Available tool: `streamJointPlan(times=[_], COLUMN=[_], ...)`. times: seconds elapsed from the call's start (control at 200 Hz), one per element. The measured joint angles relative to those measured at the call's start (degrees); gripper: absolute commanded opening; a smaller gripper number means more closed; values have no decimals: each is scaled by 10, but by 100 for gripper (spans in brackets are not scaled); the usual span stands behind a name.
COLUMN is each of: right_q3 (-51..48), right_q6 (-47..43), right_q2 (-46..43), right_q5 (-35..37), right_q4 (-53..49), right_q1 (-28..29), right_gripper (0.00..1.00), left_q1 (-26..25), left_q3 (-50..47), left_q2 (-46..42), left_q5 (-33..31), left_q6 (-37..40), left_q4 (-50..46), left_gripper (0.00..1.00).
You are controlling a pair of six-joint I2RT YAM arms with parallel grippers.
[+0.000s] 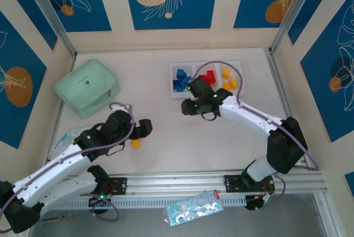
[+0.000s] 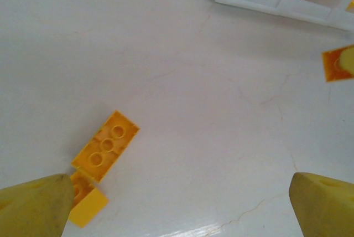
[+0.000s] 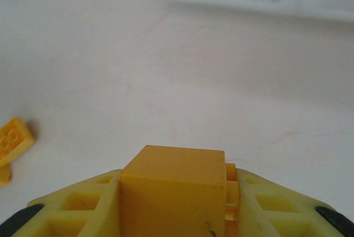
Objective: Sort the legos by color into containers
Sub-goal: Place the lego in the container.
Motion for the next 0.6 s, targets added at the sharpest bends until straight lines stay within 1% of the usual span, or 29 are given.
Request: streamJointPlan(times=[0.195,0.335,0.475,0.6], right_q3=[39,87,136,209], right_q6=[-11,-15,-21,-25], right_q2=[-2,22,73,155], right_q5=[10,10,15,25], right_q4=[-33,-36,-35,-37], right_q1=[-114,-195,-258,-293], right_gripper=[42,43,43,44], left_q1=[3,5,11,19], left_q3=[25,39,50,57], left_q2=[63,101,129,147], left_q5=[31,50,66,79], left_q6=[19,30,34,34], left_q4=[70,109,139,156], left_gripper=[99,99,99,99])
